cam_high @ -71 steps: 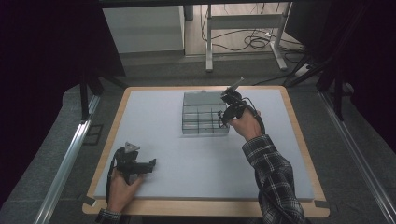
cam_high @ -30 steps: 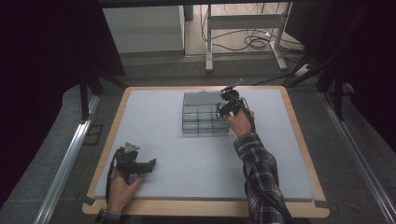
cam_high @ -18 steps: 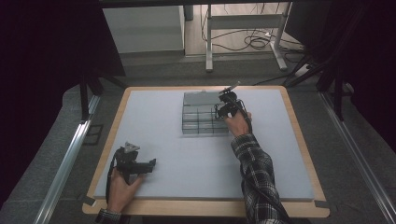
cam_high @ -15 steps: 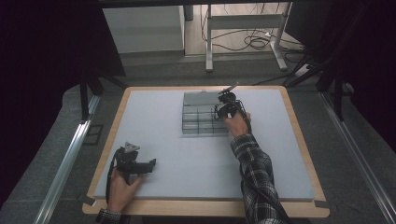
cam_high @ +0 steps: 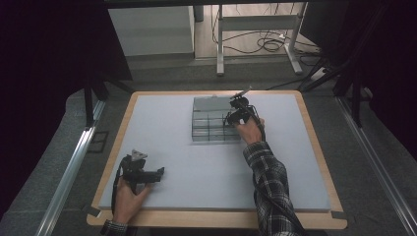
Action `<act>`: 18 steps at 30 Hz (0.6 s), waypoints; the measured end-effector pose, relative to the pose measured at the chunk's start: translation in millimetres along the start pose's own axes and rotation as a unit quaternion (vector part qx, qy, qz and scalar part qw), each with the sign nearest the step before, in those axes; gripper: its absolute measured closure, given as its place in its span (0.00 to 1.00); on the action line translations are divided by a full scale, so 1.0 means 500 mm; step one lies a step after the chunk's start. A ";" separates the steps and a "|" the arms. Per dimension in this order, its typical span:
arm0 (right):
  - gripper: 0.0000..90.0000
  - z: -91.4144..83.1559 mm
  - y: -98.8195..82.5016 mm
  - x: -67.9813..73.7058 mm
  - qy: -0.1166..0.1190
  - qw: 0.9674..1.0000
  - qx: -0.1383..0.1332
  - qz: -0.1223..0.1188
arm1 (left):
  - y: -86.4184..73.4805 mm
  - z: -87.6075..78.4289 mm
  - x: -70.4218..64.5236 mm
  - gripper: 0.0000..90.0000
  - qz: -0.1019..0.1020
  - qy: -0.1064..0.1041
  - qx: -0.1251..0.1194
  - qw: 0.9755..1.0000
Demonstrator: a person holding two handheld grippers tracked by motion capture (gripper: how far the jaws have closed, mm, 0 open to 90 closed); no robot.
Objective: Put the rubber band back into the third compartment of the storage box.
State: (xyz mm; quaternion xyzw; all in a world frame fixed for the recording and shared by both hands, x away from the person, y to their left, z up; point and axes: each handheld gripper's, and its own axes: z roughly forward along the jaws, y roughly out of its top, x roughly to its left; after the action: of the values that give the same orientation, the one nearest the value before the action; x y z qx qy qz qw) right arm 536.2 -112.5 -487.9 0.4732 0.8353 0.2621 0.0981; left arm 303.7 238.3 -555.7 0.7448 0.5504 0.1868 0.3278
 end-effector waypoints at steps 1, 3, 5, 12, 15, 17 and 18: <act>0.75 -0.001 0.000 0.000 0.000 1.000 -0.001 -0.001 | 0.000 0.000 0.000 0.02 0.000 0.000 0.000 1.000; 0.74 -0.003 -0.002 0.003 0.001 1.000 -0.003 -0.002 | 0.000 0.000 0.000 0.02 0.000 0.000 0.000 1.000; 0.72 -0.005 -0.002 0.006 0.001 1.000 -0.006 -0.006 | 0.000 0.000 0.000 0.02 0.001 0.001 0.000 1.000; 0.63 -0.017 -0.002 0.018 -0.003 1.000 -0.015 -0.025 | 0.000 0.000 0.000 0.02 0.000 0.001 0.000 1.000; 0.60 -0.021 -0.003 0.024 -0.003 0.999 -0.019 -0.030 | 0.000 0.000 -0.001 0.02 0.001 0.001 0.000 1.000; 0.58 -0.023 -0.004 0.028 -0.003 0.999 -0.021 -0.035 | 0.000 0.000 -0.001 0.02 0.001 0.001 0.000 1.000; 0.57 -0.025 -0.004 0.030 -0.003 0.999 -0.021 -0.037 | 0.000 0.000 -0.001 0.02 0.001 0.002 0.000 1.000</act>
State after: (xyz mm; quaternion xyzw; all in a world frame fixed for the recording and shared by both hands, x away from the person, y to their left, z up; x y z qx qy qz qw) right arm 521.6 -105.0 -477.4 0.4407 0.8461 0.2745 0.1203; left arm 303.7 237.9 -555.8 0.7454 0.5499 0.1883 0.3264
